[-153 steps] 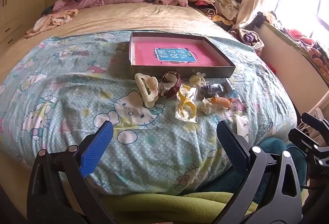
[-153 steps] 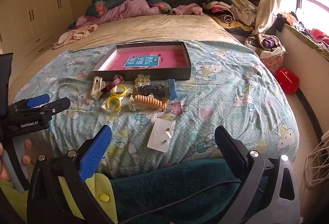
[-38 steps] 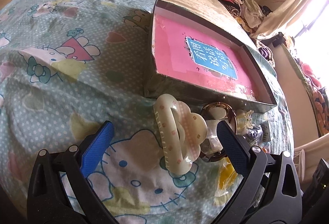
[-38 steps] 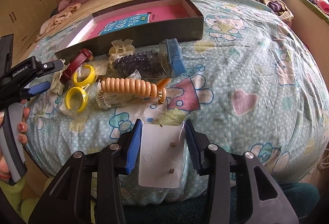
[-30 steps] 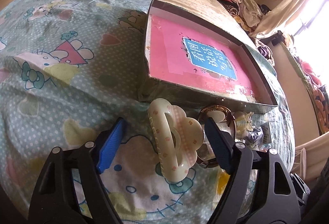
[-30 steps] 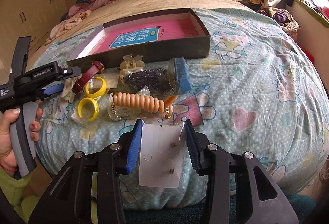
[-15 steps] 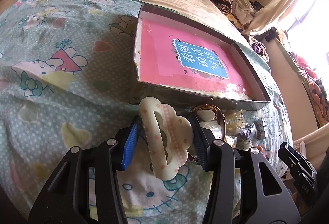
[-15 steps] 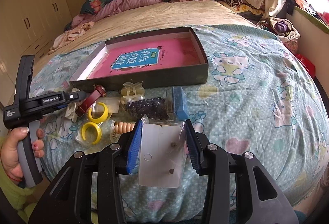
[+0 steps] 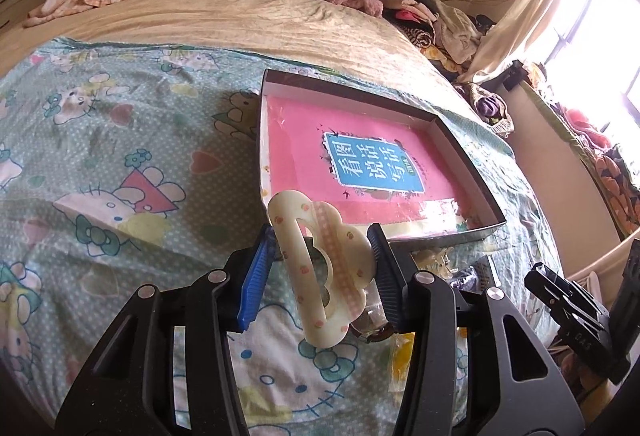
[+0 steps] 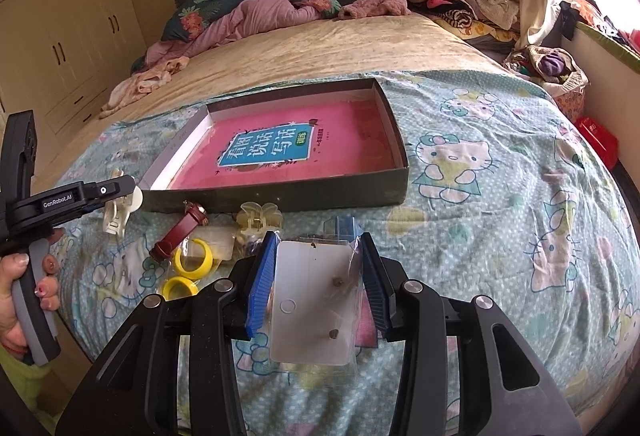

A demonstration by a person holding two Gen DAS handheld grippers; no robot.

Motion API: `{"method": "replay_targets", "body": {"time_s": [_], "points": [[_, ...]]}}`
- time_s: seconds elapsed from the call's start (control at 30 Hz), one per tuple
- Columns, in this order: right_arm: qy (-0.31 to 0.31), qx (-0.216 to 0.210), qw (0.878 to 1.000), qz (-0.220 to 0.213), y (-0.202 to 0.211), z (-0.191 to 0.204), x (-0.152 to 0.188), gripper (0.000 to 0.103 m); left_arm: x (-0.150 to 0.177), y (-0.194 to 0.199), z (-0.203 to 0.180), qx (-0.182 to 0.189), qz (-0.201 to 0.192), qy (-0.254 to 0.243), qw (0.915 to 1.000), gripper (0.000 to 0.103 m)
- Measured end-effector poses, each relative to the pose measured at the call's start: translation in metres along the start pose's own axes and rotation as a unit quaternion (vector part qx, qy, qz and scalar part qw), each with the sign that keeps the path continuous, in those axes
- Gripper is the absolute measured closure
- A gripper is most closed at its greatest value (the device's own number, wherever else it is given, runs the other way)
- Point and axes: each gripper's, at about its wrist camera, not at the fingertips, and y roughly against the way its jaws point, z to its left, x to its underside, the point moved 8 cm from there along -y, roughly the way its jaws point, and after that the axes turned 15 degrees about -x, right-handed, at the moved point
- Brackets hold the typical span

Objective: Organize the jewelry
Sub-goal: 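Carry the claw clip and earring card into the pink-lined box and open both tools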

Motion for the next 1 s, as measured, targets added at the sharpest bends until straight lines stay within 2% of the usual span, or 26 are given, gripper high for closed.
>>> {"method": "replay_targets", "body": {"time_s": [0.5,1.0], "points": [[0.023,-0.004,0.999,-0.032,-0.010,0.001,-0.052,0.063,-0.026,-0.025,-0.016,-0.007,-0.004,-0.013,0.9999,0.064],[0.031,0.004,0.999,-0.034,-0.042,-0.017,-0.093,0.063,-0.036,-0.052,-0.030,-0.018,-0.003,-0.032,0.9993,0.064]]}}
